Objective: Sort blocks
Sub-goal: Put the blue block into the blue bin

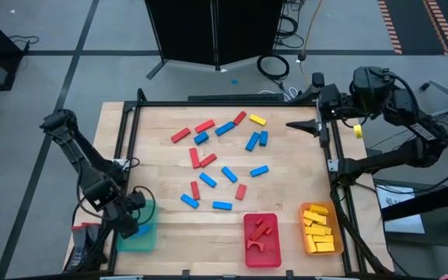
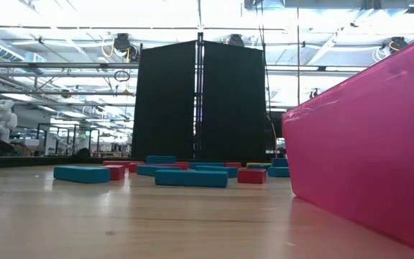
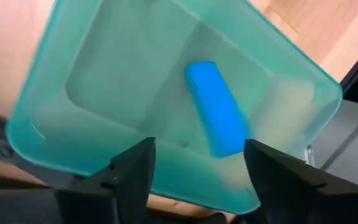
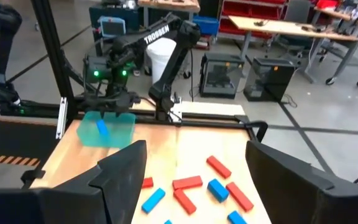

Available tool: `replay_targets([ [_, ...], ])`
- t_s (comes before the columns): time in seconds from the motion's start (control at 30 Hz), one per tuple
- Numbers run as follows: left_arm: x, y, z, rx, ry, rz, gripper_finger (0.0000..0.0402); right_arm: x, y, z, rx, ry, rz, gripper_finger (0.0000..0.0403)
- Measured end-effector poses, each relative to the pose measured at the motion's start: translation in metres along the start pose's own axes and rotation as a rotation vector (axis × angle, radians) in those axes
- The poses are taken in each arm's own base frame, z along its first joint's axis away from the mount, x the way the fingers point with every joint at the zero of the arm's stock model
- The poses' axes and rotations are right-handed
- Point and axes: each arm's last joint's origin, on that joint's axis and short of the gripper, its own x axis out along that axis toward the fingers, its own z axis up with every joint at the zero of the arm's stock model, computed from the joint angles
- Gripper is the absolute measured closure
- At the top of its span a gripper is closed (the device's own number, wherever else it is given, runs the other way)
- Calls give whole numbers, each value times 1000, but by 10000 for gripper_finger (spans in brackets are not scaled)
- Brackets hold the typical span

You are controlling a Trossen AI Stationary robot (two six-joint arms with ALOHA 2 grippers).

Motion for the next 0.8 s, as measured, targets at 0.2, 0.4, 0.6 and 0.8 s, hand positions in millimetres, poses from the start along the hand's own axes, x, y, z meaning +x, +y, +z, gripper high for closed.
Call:
replay_targets([
  [0.2,-2,-15,9,-96,-135,-158,133,22,-5,-13,41,160,-47,133],
  [0.4,-16,-23,42,-134,-353,-260,149,69,-10,-46,27,398,-23,133],
  [0.6,-35,-20,82,80,-577,-205,155,93,-12,-57,-16,455,52,133],
  [0.8,-26,-13,129,315,-647,-36,155,95,-13,-62,-55,512,72,133],
])
